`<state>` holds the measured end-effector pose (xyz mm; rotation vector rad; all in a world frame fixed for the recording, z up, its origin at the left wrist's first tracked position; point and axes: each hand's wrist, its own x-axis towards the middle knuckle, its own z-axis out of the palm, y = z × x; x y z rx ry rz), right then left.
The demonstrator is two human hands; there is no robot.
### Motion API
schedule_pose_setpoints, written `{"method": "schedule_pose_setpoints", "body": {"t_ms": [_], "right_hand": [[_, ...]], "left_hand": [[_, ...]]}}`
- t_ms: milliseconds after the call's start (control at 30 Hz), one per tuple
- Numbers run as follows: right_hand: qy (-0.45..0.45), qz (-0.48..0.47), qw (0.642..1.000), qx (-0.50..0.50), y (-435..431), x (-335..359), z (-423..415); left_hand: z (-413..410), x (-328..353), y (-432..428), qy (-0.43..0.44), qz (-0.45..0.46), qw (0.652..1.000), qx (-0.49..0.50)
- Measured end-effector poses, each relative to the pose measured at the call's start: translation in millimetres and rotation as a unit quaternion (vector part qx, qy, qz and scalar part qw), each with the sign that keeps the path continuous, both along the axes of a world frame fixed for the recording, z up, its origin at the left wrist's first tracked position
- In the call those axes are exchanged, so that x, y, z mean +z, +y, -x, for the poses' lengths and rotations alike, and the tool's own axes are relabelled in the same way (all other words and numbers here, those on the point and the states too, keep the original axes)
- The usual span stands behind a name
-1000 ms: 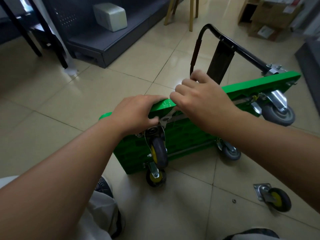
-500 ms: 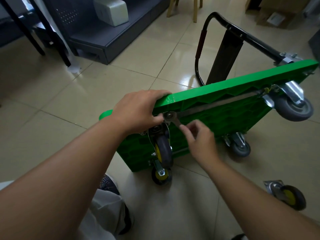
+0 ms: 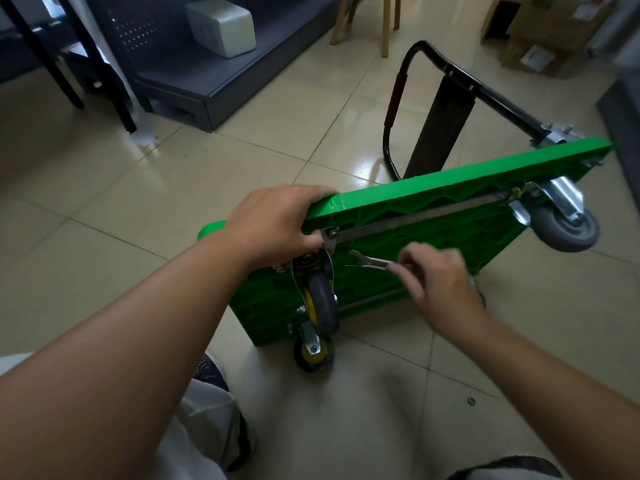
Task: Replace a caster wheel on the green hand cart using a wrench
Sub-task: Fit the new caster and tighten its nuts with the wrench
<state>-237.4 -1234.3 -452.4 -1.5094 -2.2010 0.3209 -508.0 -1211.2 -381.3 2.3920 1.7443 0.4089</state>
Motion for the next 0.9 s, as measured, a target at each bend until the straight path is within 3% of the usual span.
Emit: {"method": "schedule_pose_setpoints", "body": {"t_ms": [133, 233, 467, 633, 800, 900], "right_hand": [[-0.190, -0.263, 0.941, 0.097, 25.0, 76.1, 11.5], [-0.262, -0.340, 0.892, 0.139, 36.8, 99.6, 28.3], [-0.324, -0.394, 0.838, 0.192, 50.8, 113.8, 41.6], [-0.368, -0.369, 0.814, 0.256, 59.0, 123.8, 43.2], [-0.374, -0.399, 0.812, 0.203, 54.1, 115.1, 52.2], [-0.352, -0.385, 0.838, 0.162, 52.7, 106.7, 46.5]], "left_hand": [[-1.0, 1.4, -0.3, -0.001, 0.005, 1.000, 0.004], [-1.2, 1.4, 0.1, 0.007, 0.004, 1.000, 0.007], [-1.2, 1.4, 0.0, 0.006, 0.005, 1.000, 0.007], [-2.1, 2.1, -0.4, -0.002, 0.001, 1.000, 0.004], [-2.1, 2.4, -0.1, 0.004, 0.004, 1.000, 0.009], [-2.2, 2.3, -0.2, 0.000, 0.004, 1.000, 0.007]]}}
